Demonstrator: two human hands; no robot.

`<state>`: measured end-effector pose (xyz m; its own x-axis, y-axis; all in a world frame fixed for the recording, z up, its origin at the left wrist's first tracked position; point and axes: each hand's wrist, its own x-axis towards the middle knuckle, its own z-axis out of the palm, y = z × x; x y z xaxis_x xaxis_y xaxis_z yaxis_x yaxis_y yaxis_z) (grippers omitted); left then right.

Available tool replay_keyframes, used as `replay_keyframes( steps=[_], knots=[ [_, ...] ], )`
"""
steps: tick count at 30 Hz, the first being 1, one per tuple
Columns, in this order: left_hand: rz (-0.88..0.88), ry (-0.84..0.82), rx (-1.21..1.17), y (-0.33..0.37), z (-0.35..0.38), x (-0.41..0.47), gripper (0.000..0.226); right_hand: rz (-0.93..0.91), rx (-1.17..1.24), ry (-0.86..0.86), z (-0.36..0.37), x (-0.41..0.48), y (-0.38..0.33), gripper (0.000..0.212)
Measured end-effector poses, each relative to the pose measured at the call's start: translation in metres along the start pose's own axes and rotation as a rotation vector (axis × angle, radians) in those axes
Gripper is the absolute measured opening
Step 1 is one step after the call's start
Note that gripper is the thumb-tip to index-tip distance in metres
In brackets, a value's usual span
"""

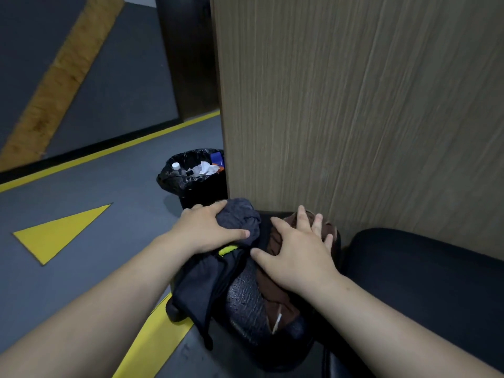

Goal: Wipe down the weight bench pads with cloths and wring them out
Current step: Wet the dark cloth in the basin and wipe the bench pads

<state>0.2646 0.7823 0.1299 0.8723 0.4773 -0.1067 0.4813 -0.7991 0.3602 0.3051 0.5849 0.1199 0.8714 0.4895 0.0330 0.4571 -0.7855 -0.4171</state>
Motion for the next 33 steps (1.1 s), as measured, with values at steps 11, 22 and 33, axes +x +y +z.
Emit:
replay_keyframes(
  steps=[11, 22, 33],
  knots=[
    [0.193, 0.203, -0.05, -0.015, 0.001, 0.012, 0.054, -0.082, 0.089, 0.048, -0.011, -0.011, 0.042, 0.068],
    [0.139, -0.101, 0.136, -0.016, -0.019, 0.052, 0.103, -0.069, 0.024, 0.014, 0.008, -0.04, -0.019, 0.069],
    [0.255, -0.136, 0.274, 0.01, -0.022, 0.1, 0.04, -0.242, -0.05, 0.242, 0.013, -0.052, -0.03, 0.074]
  ],
)
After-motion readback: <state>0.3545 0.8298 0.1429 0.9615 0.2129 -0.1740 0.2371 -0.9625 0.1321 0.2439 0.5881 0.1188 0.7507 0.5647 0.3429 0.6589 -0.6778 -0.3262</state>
